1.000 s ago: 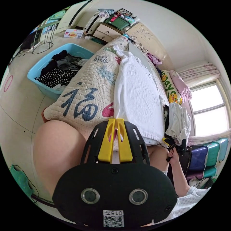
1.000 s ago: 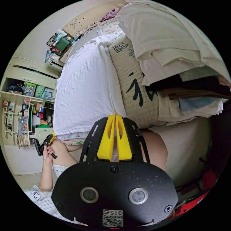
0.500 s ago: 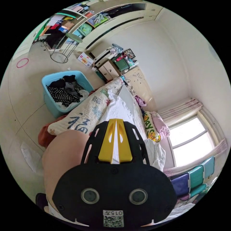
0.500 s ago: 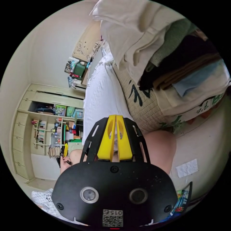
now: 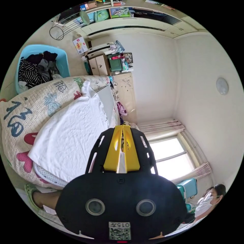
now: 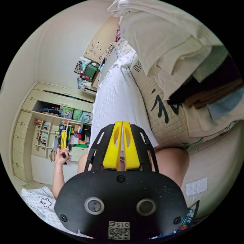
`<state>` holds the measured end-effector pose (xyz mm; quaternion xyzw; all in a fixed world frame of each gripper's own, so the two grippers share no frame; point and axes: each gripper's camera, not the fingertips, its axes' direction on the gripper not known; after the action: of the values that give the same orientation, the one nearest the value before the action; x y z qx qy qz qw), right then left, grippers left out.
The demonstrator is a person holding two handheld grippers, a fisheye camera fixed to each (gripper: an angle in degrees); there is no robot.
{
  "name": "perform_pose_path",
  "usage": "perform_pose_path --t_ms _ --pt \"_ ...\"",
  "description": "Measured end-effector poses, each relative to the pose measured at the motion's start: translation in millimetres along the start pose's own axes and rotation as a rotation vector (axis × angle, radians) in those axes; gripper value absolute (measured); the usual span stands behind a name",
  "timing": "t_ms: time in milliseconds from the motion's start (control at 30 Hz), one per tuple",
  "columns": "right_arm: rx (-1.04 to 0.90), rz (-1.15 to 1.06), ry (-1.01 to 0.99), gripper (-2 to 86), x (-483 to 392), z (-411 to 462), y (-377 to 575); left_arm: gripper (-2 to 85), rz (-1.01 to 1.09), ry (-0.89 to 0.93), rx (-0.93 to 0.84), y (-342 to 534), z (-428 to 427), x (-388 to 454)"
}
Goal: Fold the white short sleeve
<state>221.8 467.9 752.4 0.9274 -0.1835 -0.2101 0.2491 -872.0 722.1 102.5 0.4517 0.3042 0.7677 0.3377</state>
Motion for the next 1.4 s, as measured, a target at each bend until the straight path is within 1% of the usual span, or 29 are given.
perform_pose_path --t_ms 133,200,267,300,367,400,467,500,567,667,767,833,933,967,1100,1233,1267,1300,1400 --pt "0.061 -0.106 0.091 -0.2 -18 0 -14 -0.2 0.108 -0.076 -0.195 -37 82 58" --pt "0.131 -0.148 0.089 0.1 -28 -2 -30 0.2 0.186 -0.104 -0.301 -49 127 91" --pt "0.198 -0.162 0.084 1.0 -36 4 -65 1.0 0.304 -0.121 -0.447 -60 191 138" --pt "0.201 -0.159 0.084 1.5 -37 9 -76 1.3 0.334 -0.126 -0.487 -62 207 149" --pt "0.174 -0.17 0.095 4.3 -41 37 -122 2.8 0.462 -0.156 -0.627 -66 270 196" --pt "0.164 -0.174 0.111 5.2 -41 46 -133 3.2 0.493 -0.169 -0.66 -66 285 207" --pt "0.164 -0.168 0.182 6.4 -37 77 -172 5.1 0.589 -0.231 -0.756 -69 344 247" --pt "0.164 -0.166 0.19 6.6 -34 84 -180 5.6 0.606 -0.246 -0.777 -70 358 256" --pt "0.155 -0.131 0.223 6.8 -19 111 -212 6.8 0.654 -0.306 -0.871 -74 417 286" --pt "0.142 -0.094 0.241 7.3 -1 138 -240 8.3 0.719 -0.385 -0.961 -73 486 321" --pt "0.15 -0.063 0.204 7.8 14 154 -256 9.4 0.832 -0.463 -0.995 -59 544 355" --pt "0.148 -0.069 0.202 7.6 17 164 -264 9.9 0.872 -0.512 -1.016 -49 573 369" --pt "0.079 -0.116 0.295 6.9 17 187 -275 10.8 0.846 -0.523 -1.04 -40 608 383" --pt "0.082 -0.13 0.302 6.4 18 192 -274 11.1 0.828 -0.522 -1.047 -38 616 387" --pt "0.08 -0.127 0.292 4.1 22 200 -278 11.4 0.813 -0.577 -1.041 -39 630 398" --pt "0.086 -0.115 0.304 0.9 24 210 -280 5.0 0.857 -0.666 -1.03 -47 629 416" --pt "0.083 -0.132 0.326 0.6 20 213 -280 2.7 0.846 -0.66 -1.055 -53 626 424" --pt "0.079 -0.143 0.339 0.4 18 215 -280 2.1 0.834 -0.65 -1.055 -57 624 427" --pt "0.097 -0.202 0.394 0.0 5 218 -277 0.5 0.794 -0.533 -0.956 -89 592 455"
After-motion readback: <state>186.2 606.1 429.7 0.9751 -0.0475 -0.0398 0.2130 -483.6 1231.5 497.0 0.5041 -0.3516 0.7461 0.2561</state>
